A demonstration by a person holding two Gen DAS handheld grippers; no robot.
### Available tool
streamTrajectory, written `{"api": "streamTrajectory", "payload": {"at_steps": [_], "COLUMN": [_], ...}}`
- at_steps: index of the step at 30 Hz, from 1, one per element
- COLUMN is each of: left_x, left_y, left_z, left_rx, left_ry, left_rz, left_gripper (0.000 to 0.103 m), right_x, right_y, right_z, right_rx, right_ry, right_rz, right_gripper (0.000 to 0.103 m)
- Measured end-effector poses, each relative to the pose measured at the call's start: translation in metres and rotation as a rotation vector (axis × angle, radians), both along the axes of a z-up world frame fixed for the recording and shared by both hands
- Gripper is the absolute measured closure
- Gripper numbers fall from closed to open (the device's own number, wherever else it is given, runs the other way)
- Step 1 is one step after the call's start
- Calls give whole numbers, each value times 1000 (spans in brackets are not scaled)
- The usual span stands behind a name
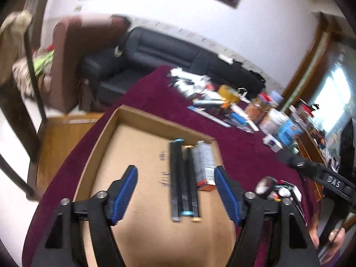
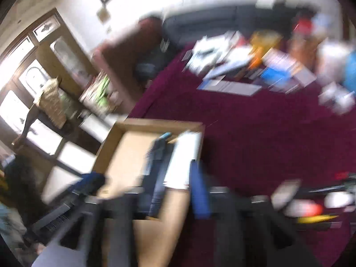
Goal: Organize rigid objects
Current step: 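Move both open tools back over the remaining pile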
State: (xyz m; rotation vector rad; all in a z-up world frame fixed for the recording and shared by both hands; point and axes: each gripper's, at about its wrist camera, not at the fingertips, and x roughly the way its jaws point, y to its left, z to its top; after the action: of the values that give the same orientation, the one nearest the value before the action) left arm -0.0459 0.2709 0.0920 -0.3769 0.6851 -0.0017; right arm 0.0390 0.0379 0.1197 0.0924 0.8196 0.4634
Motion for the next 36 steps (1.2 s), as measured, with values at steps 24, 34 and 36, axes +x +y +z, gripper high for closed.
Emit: {"api": "streamTrajectory", "payload": {"at_steps": [24,34,36], "left_x": [-25,37,51], "left_y": [-219,-286,-296], "left_z": [-40,-37,-49], "left_rx": [165,398,428], "left_ry": [107,92,126], "left_rz": [-386,-656,-693], "left_gripper": [7,16,31], "right_x": [-44,-39,-38], "right_y": [-279,-306,-306], "right_z": [-46,-57,-59], "right_rx": [71,202,199], "right_ry": [-216,-112,-104], "right_rz": [-647,-682,-687], "right_gripper": [16,16,16]}}
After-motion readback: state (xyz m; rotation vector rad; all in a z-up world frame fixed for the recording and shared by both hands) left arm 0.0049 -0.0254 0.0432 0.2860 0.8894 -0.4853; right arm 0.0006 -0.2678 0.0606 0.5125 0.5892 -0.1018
